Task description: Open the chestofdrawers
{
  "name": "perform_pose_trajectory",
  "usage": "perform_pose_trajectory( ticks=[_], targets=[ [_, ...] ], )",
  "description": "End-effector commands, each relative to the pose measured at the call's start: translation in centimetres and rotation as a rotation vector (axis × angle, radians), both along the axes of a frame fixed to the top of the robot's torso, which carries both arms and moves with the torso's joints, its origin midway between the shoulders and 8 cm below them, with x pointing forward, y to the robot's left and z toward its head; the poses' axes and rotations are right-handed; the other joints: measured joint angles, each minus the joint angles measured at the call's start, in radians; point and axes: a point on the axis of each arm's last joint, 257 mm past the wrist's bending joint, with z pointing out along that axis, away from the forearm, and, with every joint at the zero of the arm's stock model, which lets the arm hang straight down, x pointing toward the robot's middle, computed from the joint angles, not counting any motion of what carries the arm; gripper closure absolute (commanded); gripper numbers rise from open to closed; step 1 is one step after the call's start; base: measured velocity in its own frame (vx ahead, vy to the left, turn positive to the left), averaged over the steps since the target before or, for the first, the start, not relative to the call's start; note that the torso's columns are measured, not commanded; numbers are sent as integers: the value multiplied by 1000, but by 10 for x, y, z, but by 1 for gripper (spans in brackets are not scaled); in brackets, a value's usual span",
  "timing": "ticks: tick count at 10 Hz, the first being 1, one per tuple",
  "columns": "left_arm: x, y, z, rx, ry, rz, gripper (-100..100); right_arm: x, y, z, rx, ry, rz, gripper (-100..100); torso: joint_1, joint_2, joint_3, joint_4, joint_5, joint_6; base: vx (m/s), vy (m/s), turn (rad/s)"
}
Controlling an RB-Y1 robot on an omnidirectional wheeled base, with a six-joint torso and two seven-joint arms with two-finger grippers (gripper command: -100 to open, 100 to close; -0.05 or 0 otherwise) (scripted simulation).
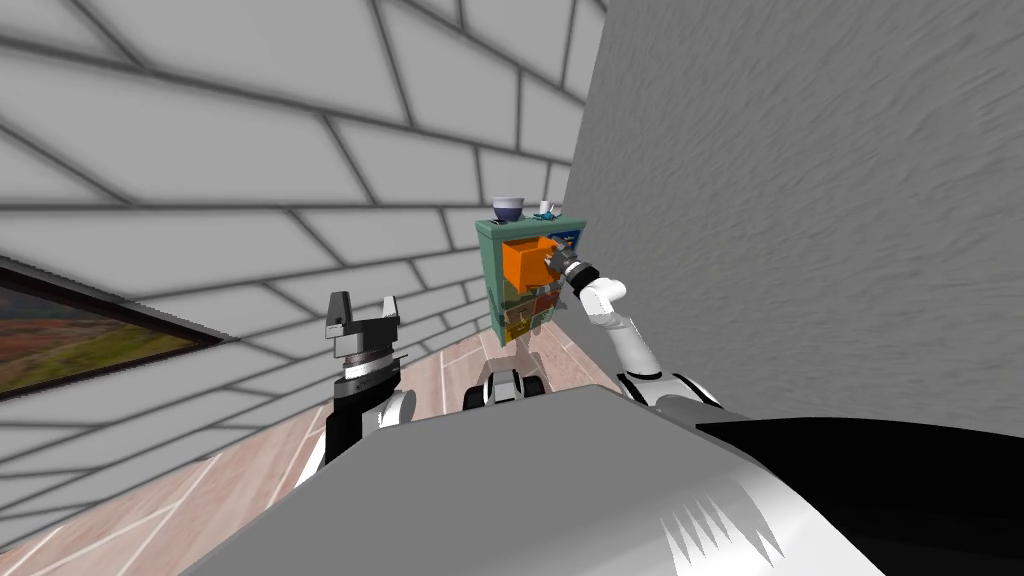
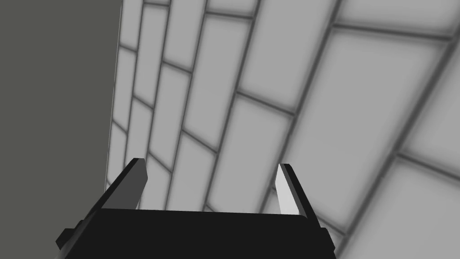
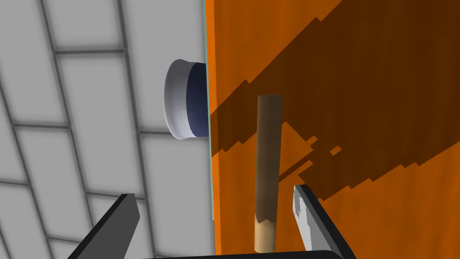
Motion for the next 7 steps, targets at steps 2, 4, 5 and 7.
perform_pose_trajectory(
  ticks=[2,4,5,7],
  targets=[
    [0,0,0,0,0,0,0,1,-3,24,0,-1,7,-100,-4,6,4,1,-2,1,5,21,-10],
    [0,0,0,0,0,0,0,2,-3,21,0,8,9,-100,-4,9,6,5,-1,2,-7,13,-5],
    [0,0,0,0,0,0,0,3,-3,20,0,12,8,0,-3,8,6,4,-1,2,0,0,0],
    [0,0,0,0,0,0,0,3,-3,18,0,17,8,0,-2,6,4,2,-1,1,0,0,0]
  ],
)
